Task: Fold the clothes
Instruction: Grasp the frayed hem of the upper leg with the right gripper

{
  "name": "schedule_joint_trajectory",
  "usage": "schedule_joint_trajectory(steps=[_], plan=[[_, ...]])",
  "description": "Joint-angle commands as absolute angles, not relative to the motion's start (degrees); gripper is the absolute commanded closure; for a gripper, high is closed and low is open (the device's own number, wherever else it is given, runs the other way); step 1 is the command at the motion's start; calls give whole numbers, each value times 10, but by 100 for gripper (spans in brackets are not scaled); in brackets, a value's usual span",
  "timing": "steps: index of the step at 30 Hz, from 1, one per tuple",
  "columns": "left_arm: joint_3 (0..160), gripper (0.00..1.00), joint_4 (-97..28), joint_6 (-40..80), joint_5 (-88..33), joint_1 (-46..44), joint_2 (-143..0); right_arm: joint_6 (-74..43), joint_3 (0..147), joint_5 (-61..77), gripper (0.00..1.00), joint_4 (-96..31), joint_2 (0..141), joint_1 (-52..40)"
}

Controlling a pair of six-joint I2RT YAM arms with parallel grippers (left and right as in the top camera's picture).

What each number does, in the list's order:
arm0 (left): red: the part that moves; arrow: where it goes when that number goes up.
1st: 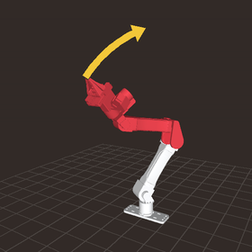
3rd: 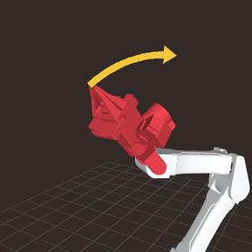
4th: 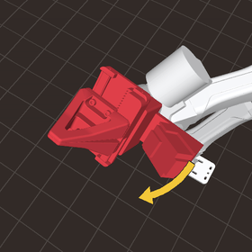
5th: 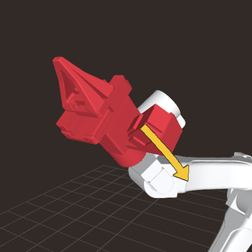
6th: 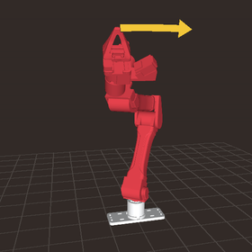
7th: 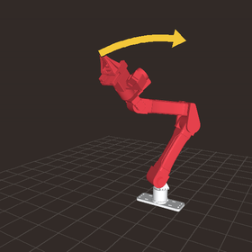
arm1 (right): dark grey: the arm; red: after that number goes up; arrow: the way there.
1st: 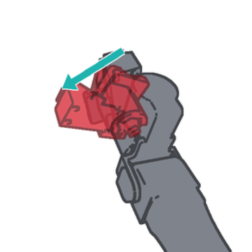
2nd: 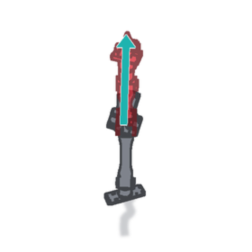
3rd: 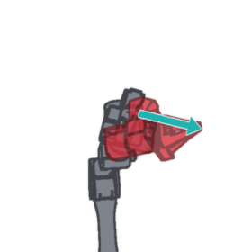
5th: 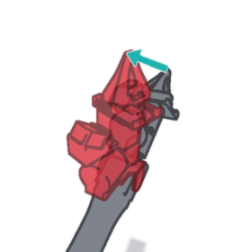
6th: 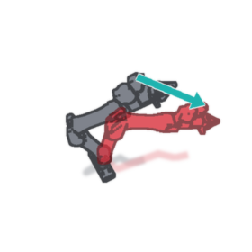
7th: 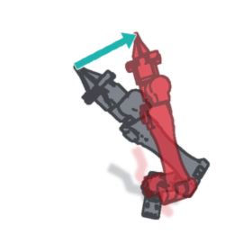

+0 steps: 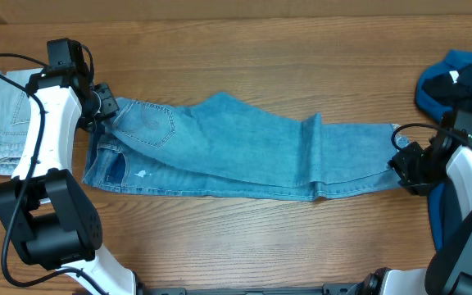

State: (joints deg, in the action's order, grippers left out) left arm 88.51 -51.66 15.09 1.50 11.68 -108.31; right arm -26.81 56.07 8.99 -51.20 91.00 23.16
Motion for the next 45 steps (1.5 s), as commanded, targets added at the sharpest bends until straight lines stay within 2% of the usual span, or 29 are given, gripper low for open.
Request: schedule_joint_trajectory(steps=[1, 4, 20, 21, 24, 31, 33, 37, 42, 43, 45], plan=[[881, 67, -515, 159, 10, 120, -1080, -271, 544, 98, 52, -462, 900, 229], [881, 65, -515, 158, 10, 120, -1080, -273, 544, 97, 52, -439, 900, 229], [881, 66, -514, 159, 10, 120, -1080, -290, 471, 86, 51, -360, 905, 229], [881, 66, -514, 159, 10, 120, -1080, -290, 471, 86, 44, -352, 905, 229], [881, 66, -514, 158, 10, 120, -1080, -290, 471, 87, 38, -333, 905, 229], [881, 67, -516, 158, 10, 120, -1080, -290, 470, 86, 31, -322, 905, 229], [881, 71, -516, 158, 10, 120, -1080, -290, 468, 86, 30, -316, 906, 229], [881, 77, -516, 158, 10, 120, -1080, -290, 455, 86, 30, -307, 906, 229], [881, 77, -516, 159, 10, 120, -1080, -290, 428, 87, 31, -277, 906, 229], [881, 76, -516, 159, 10, 120, -1080, -290, 427, 87, 32, -274, 906, 229], [881, 76, -516, 159, 10, 120, -1080, -290, 427, 87, 41, -261, 906, 229]])
